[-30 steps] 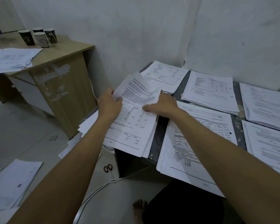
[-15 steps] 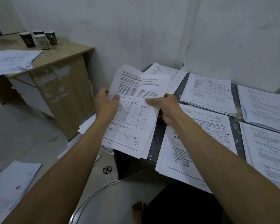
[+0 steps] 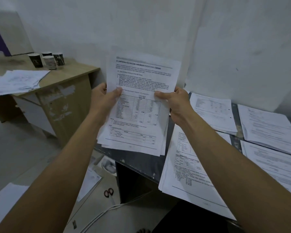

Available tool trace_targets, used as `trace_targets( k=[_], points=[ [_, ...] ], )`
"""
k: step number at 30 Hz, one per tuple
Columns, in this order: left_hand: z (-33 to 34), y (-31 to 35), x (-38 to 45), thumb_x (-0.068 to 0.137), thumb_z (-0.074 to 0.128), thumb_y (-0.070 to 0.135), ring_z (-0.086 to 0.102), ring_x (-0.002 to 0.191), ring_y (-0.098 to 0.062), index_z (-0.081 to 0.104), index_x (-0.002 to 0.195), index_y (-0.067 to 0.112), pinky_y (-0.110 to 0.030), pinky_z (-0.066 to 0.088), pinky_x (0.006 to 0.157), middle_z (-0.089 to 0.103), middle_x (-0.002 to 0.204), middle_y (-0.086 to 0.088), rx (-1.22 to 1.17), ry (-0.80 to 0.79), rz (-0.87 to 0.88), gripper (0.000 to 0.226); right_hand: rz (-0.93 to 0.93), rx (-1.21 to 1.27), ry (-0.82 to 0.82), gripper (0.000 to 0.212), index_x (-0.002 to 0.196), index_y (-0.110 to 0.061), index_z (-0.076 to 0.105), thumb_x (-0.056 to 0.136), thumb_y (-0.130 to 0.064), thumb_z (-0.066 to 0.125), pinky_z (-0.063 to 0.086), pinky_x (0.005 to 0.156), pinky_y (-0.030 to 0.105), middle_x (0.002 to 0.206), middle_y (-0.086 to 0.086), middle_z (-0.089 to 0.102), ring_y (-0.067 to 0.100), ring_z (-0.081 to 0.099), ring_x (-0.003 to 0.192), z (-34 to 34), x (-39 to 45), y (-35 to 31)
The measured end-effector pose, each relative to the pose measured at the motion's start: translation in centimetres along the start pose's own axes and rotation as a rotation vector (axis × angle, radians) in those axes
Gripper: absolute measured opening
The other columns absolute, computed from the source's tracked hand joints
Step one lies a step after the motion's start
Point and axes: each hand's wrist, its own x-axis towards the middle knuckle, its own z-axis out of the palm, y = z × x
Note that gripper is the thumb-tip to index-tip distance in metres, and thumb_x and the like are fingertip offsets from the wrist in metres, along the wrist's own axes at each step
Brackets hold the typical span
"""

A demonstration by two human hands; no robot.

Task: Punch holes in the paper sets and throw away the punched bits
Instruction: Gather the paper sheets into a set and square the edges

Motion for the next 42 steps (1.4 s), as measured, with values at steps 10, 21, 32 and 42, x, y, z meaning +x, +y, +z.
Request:
trace_targets(
  k=[10,21,32,42],
  points=[
    [5.4,3.8,-1.4,0.097,0.066,0.019,0.072,0.102,-0.018,0.066,0.119,0.011,-0.039,0.06,0.086,0.074,0.114,0.0,-0.079,-0.069,0.191,0.024,-0.219,-0.139,0.08,0.026,0.102,-0.016,0.07,0.082,0.001,0.075,0.061,0.083,0.045,0.102,0.003,0.077,0.024,0.074,0.093,-2.9,-1.1,-6.5],
    [18.0,4.8,-7.6,0.098,0.064,0.015,0.073,0.092,-0.011,0.068,0.115,0.015,-0.028,0.06,0.076,0.075,0.101,0.009,-0.189,-0.202,0.217,0.018,-0.325,-0.307,0.337,0.016,0.098,-0.023,0.071,0.089,-0.009,0.072,0.059,0.076,0.031,0.099,-0.006,0.075,0.017,0.072,0.092,-14.6,-7.3,-10.9],
    [30.8,6.1,-15.1,0.098,0.064,0.02,0.073,0.09,-0.007,0.068,0.111,0.026,-0.026,0.06,0.075,0.076,0.1,0.013,-0.246,-0.446,0.179,0.015,-0.359,-0.347,0.551,0.016,0.093,-0.026,0.072,0.087,-0.011,0.074,0.06,0.07,0.029,0.089,-0.013,0.077,0.011,0.074,0.083,-27.4,-15.4,-15.7],
    [34.3,3.6,-18.0,0.096,0.065,0.027,0.072,0.092,-0.008,0.064,0.125,0.022,-0.031,0.062,0.079,0.072,0.111,0.009,-0.087,-0.622,0.132,0.029,-0.254,-0.336,0.679,0.021,0.085,-0.029,0.069,0.087,-0.009,0.072,0.052,0.053,0.013,0.081,-0.019,0.072,0.002,0.071,0.073,-33.0,-18.5,-12.2]
  ],
)
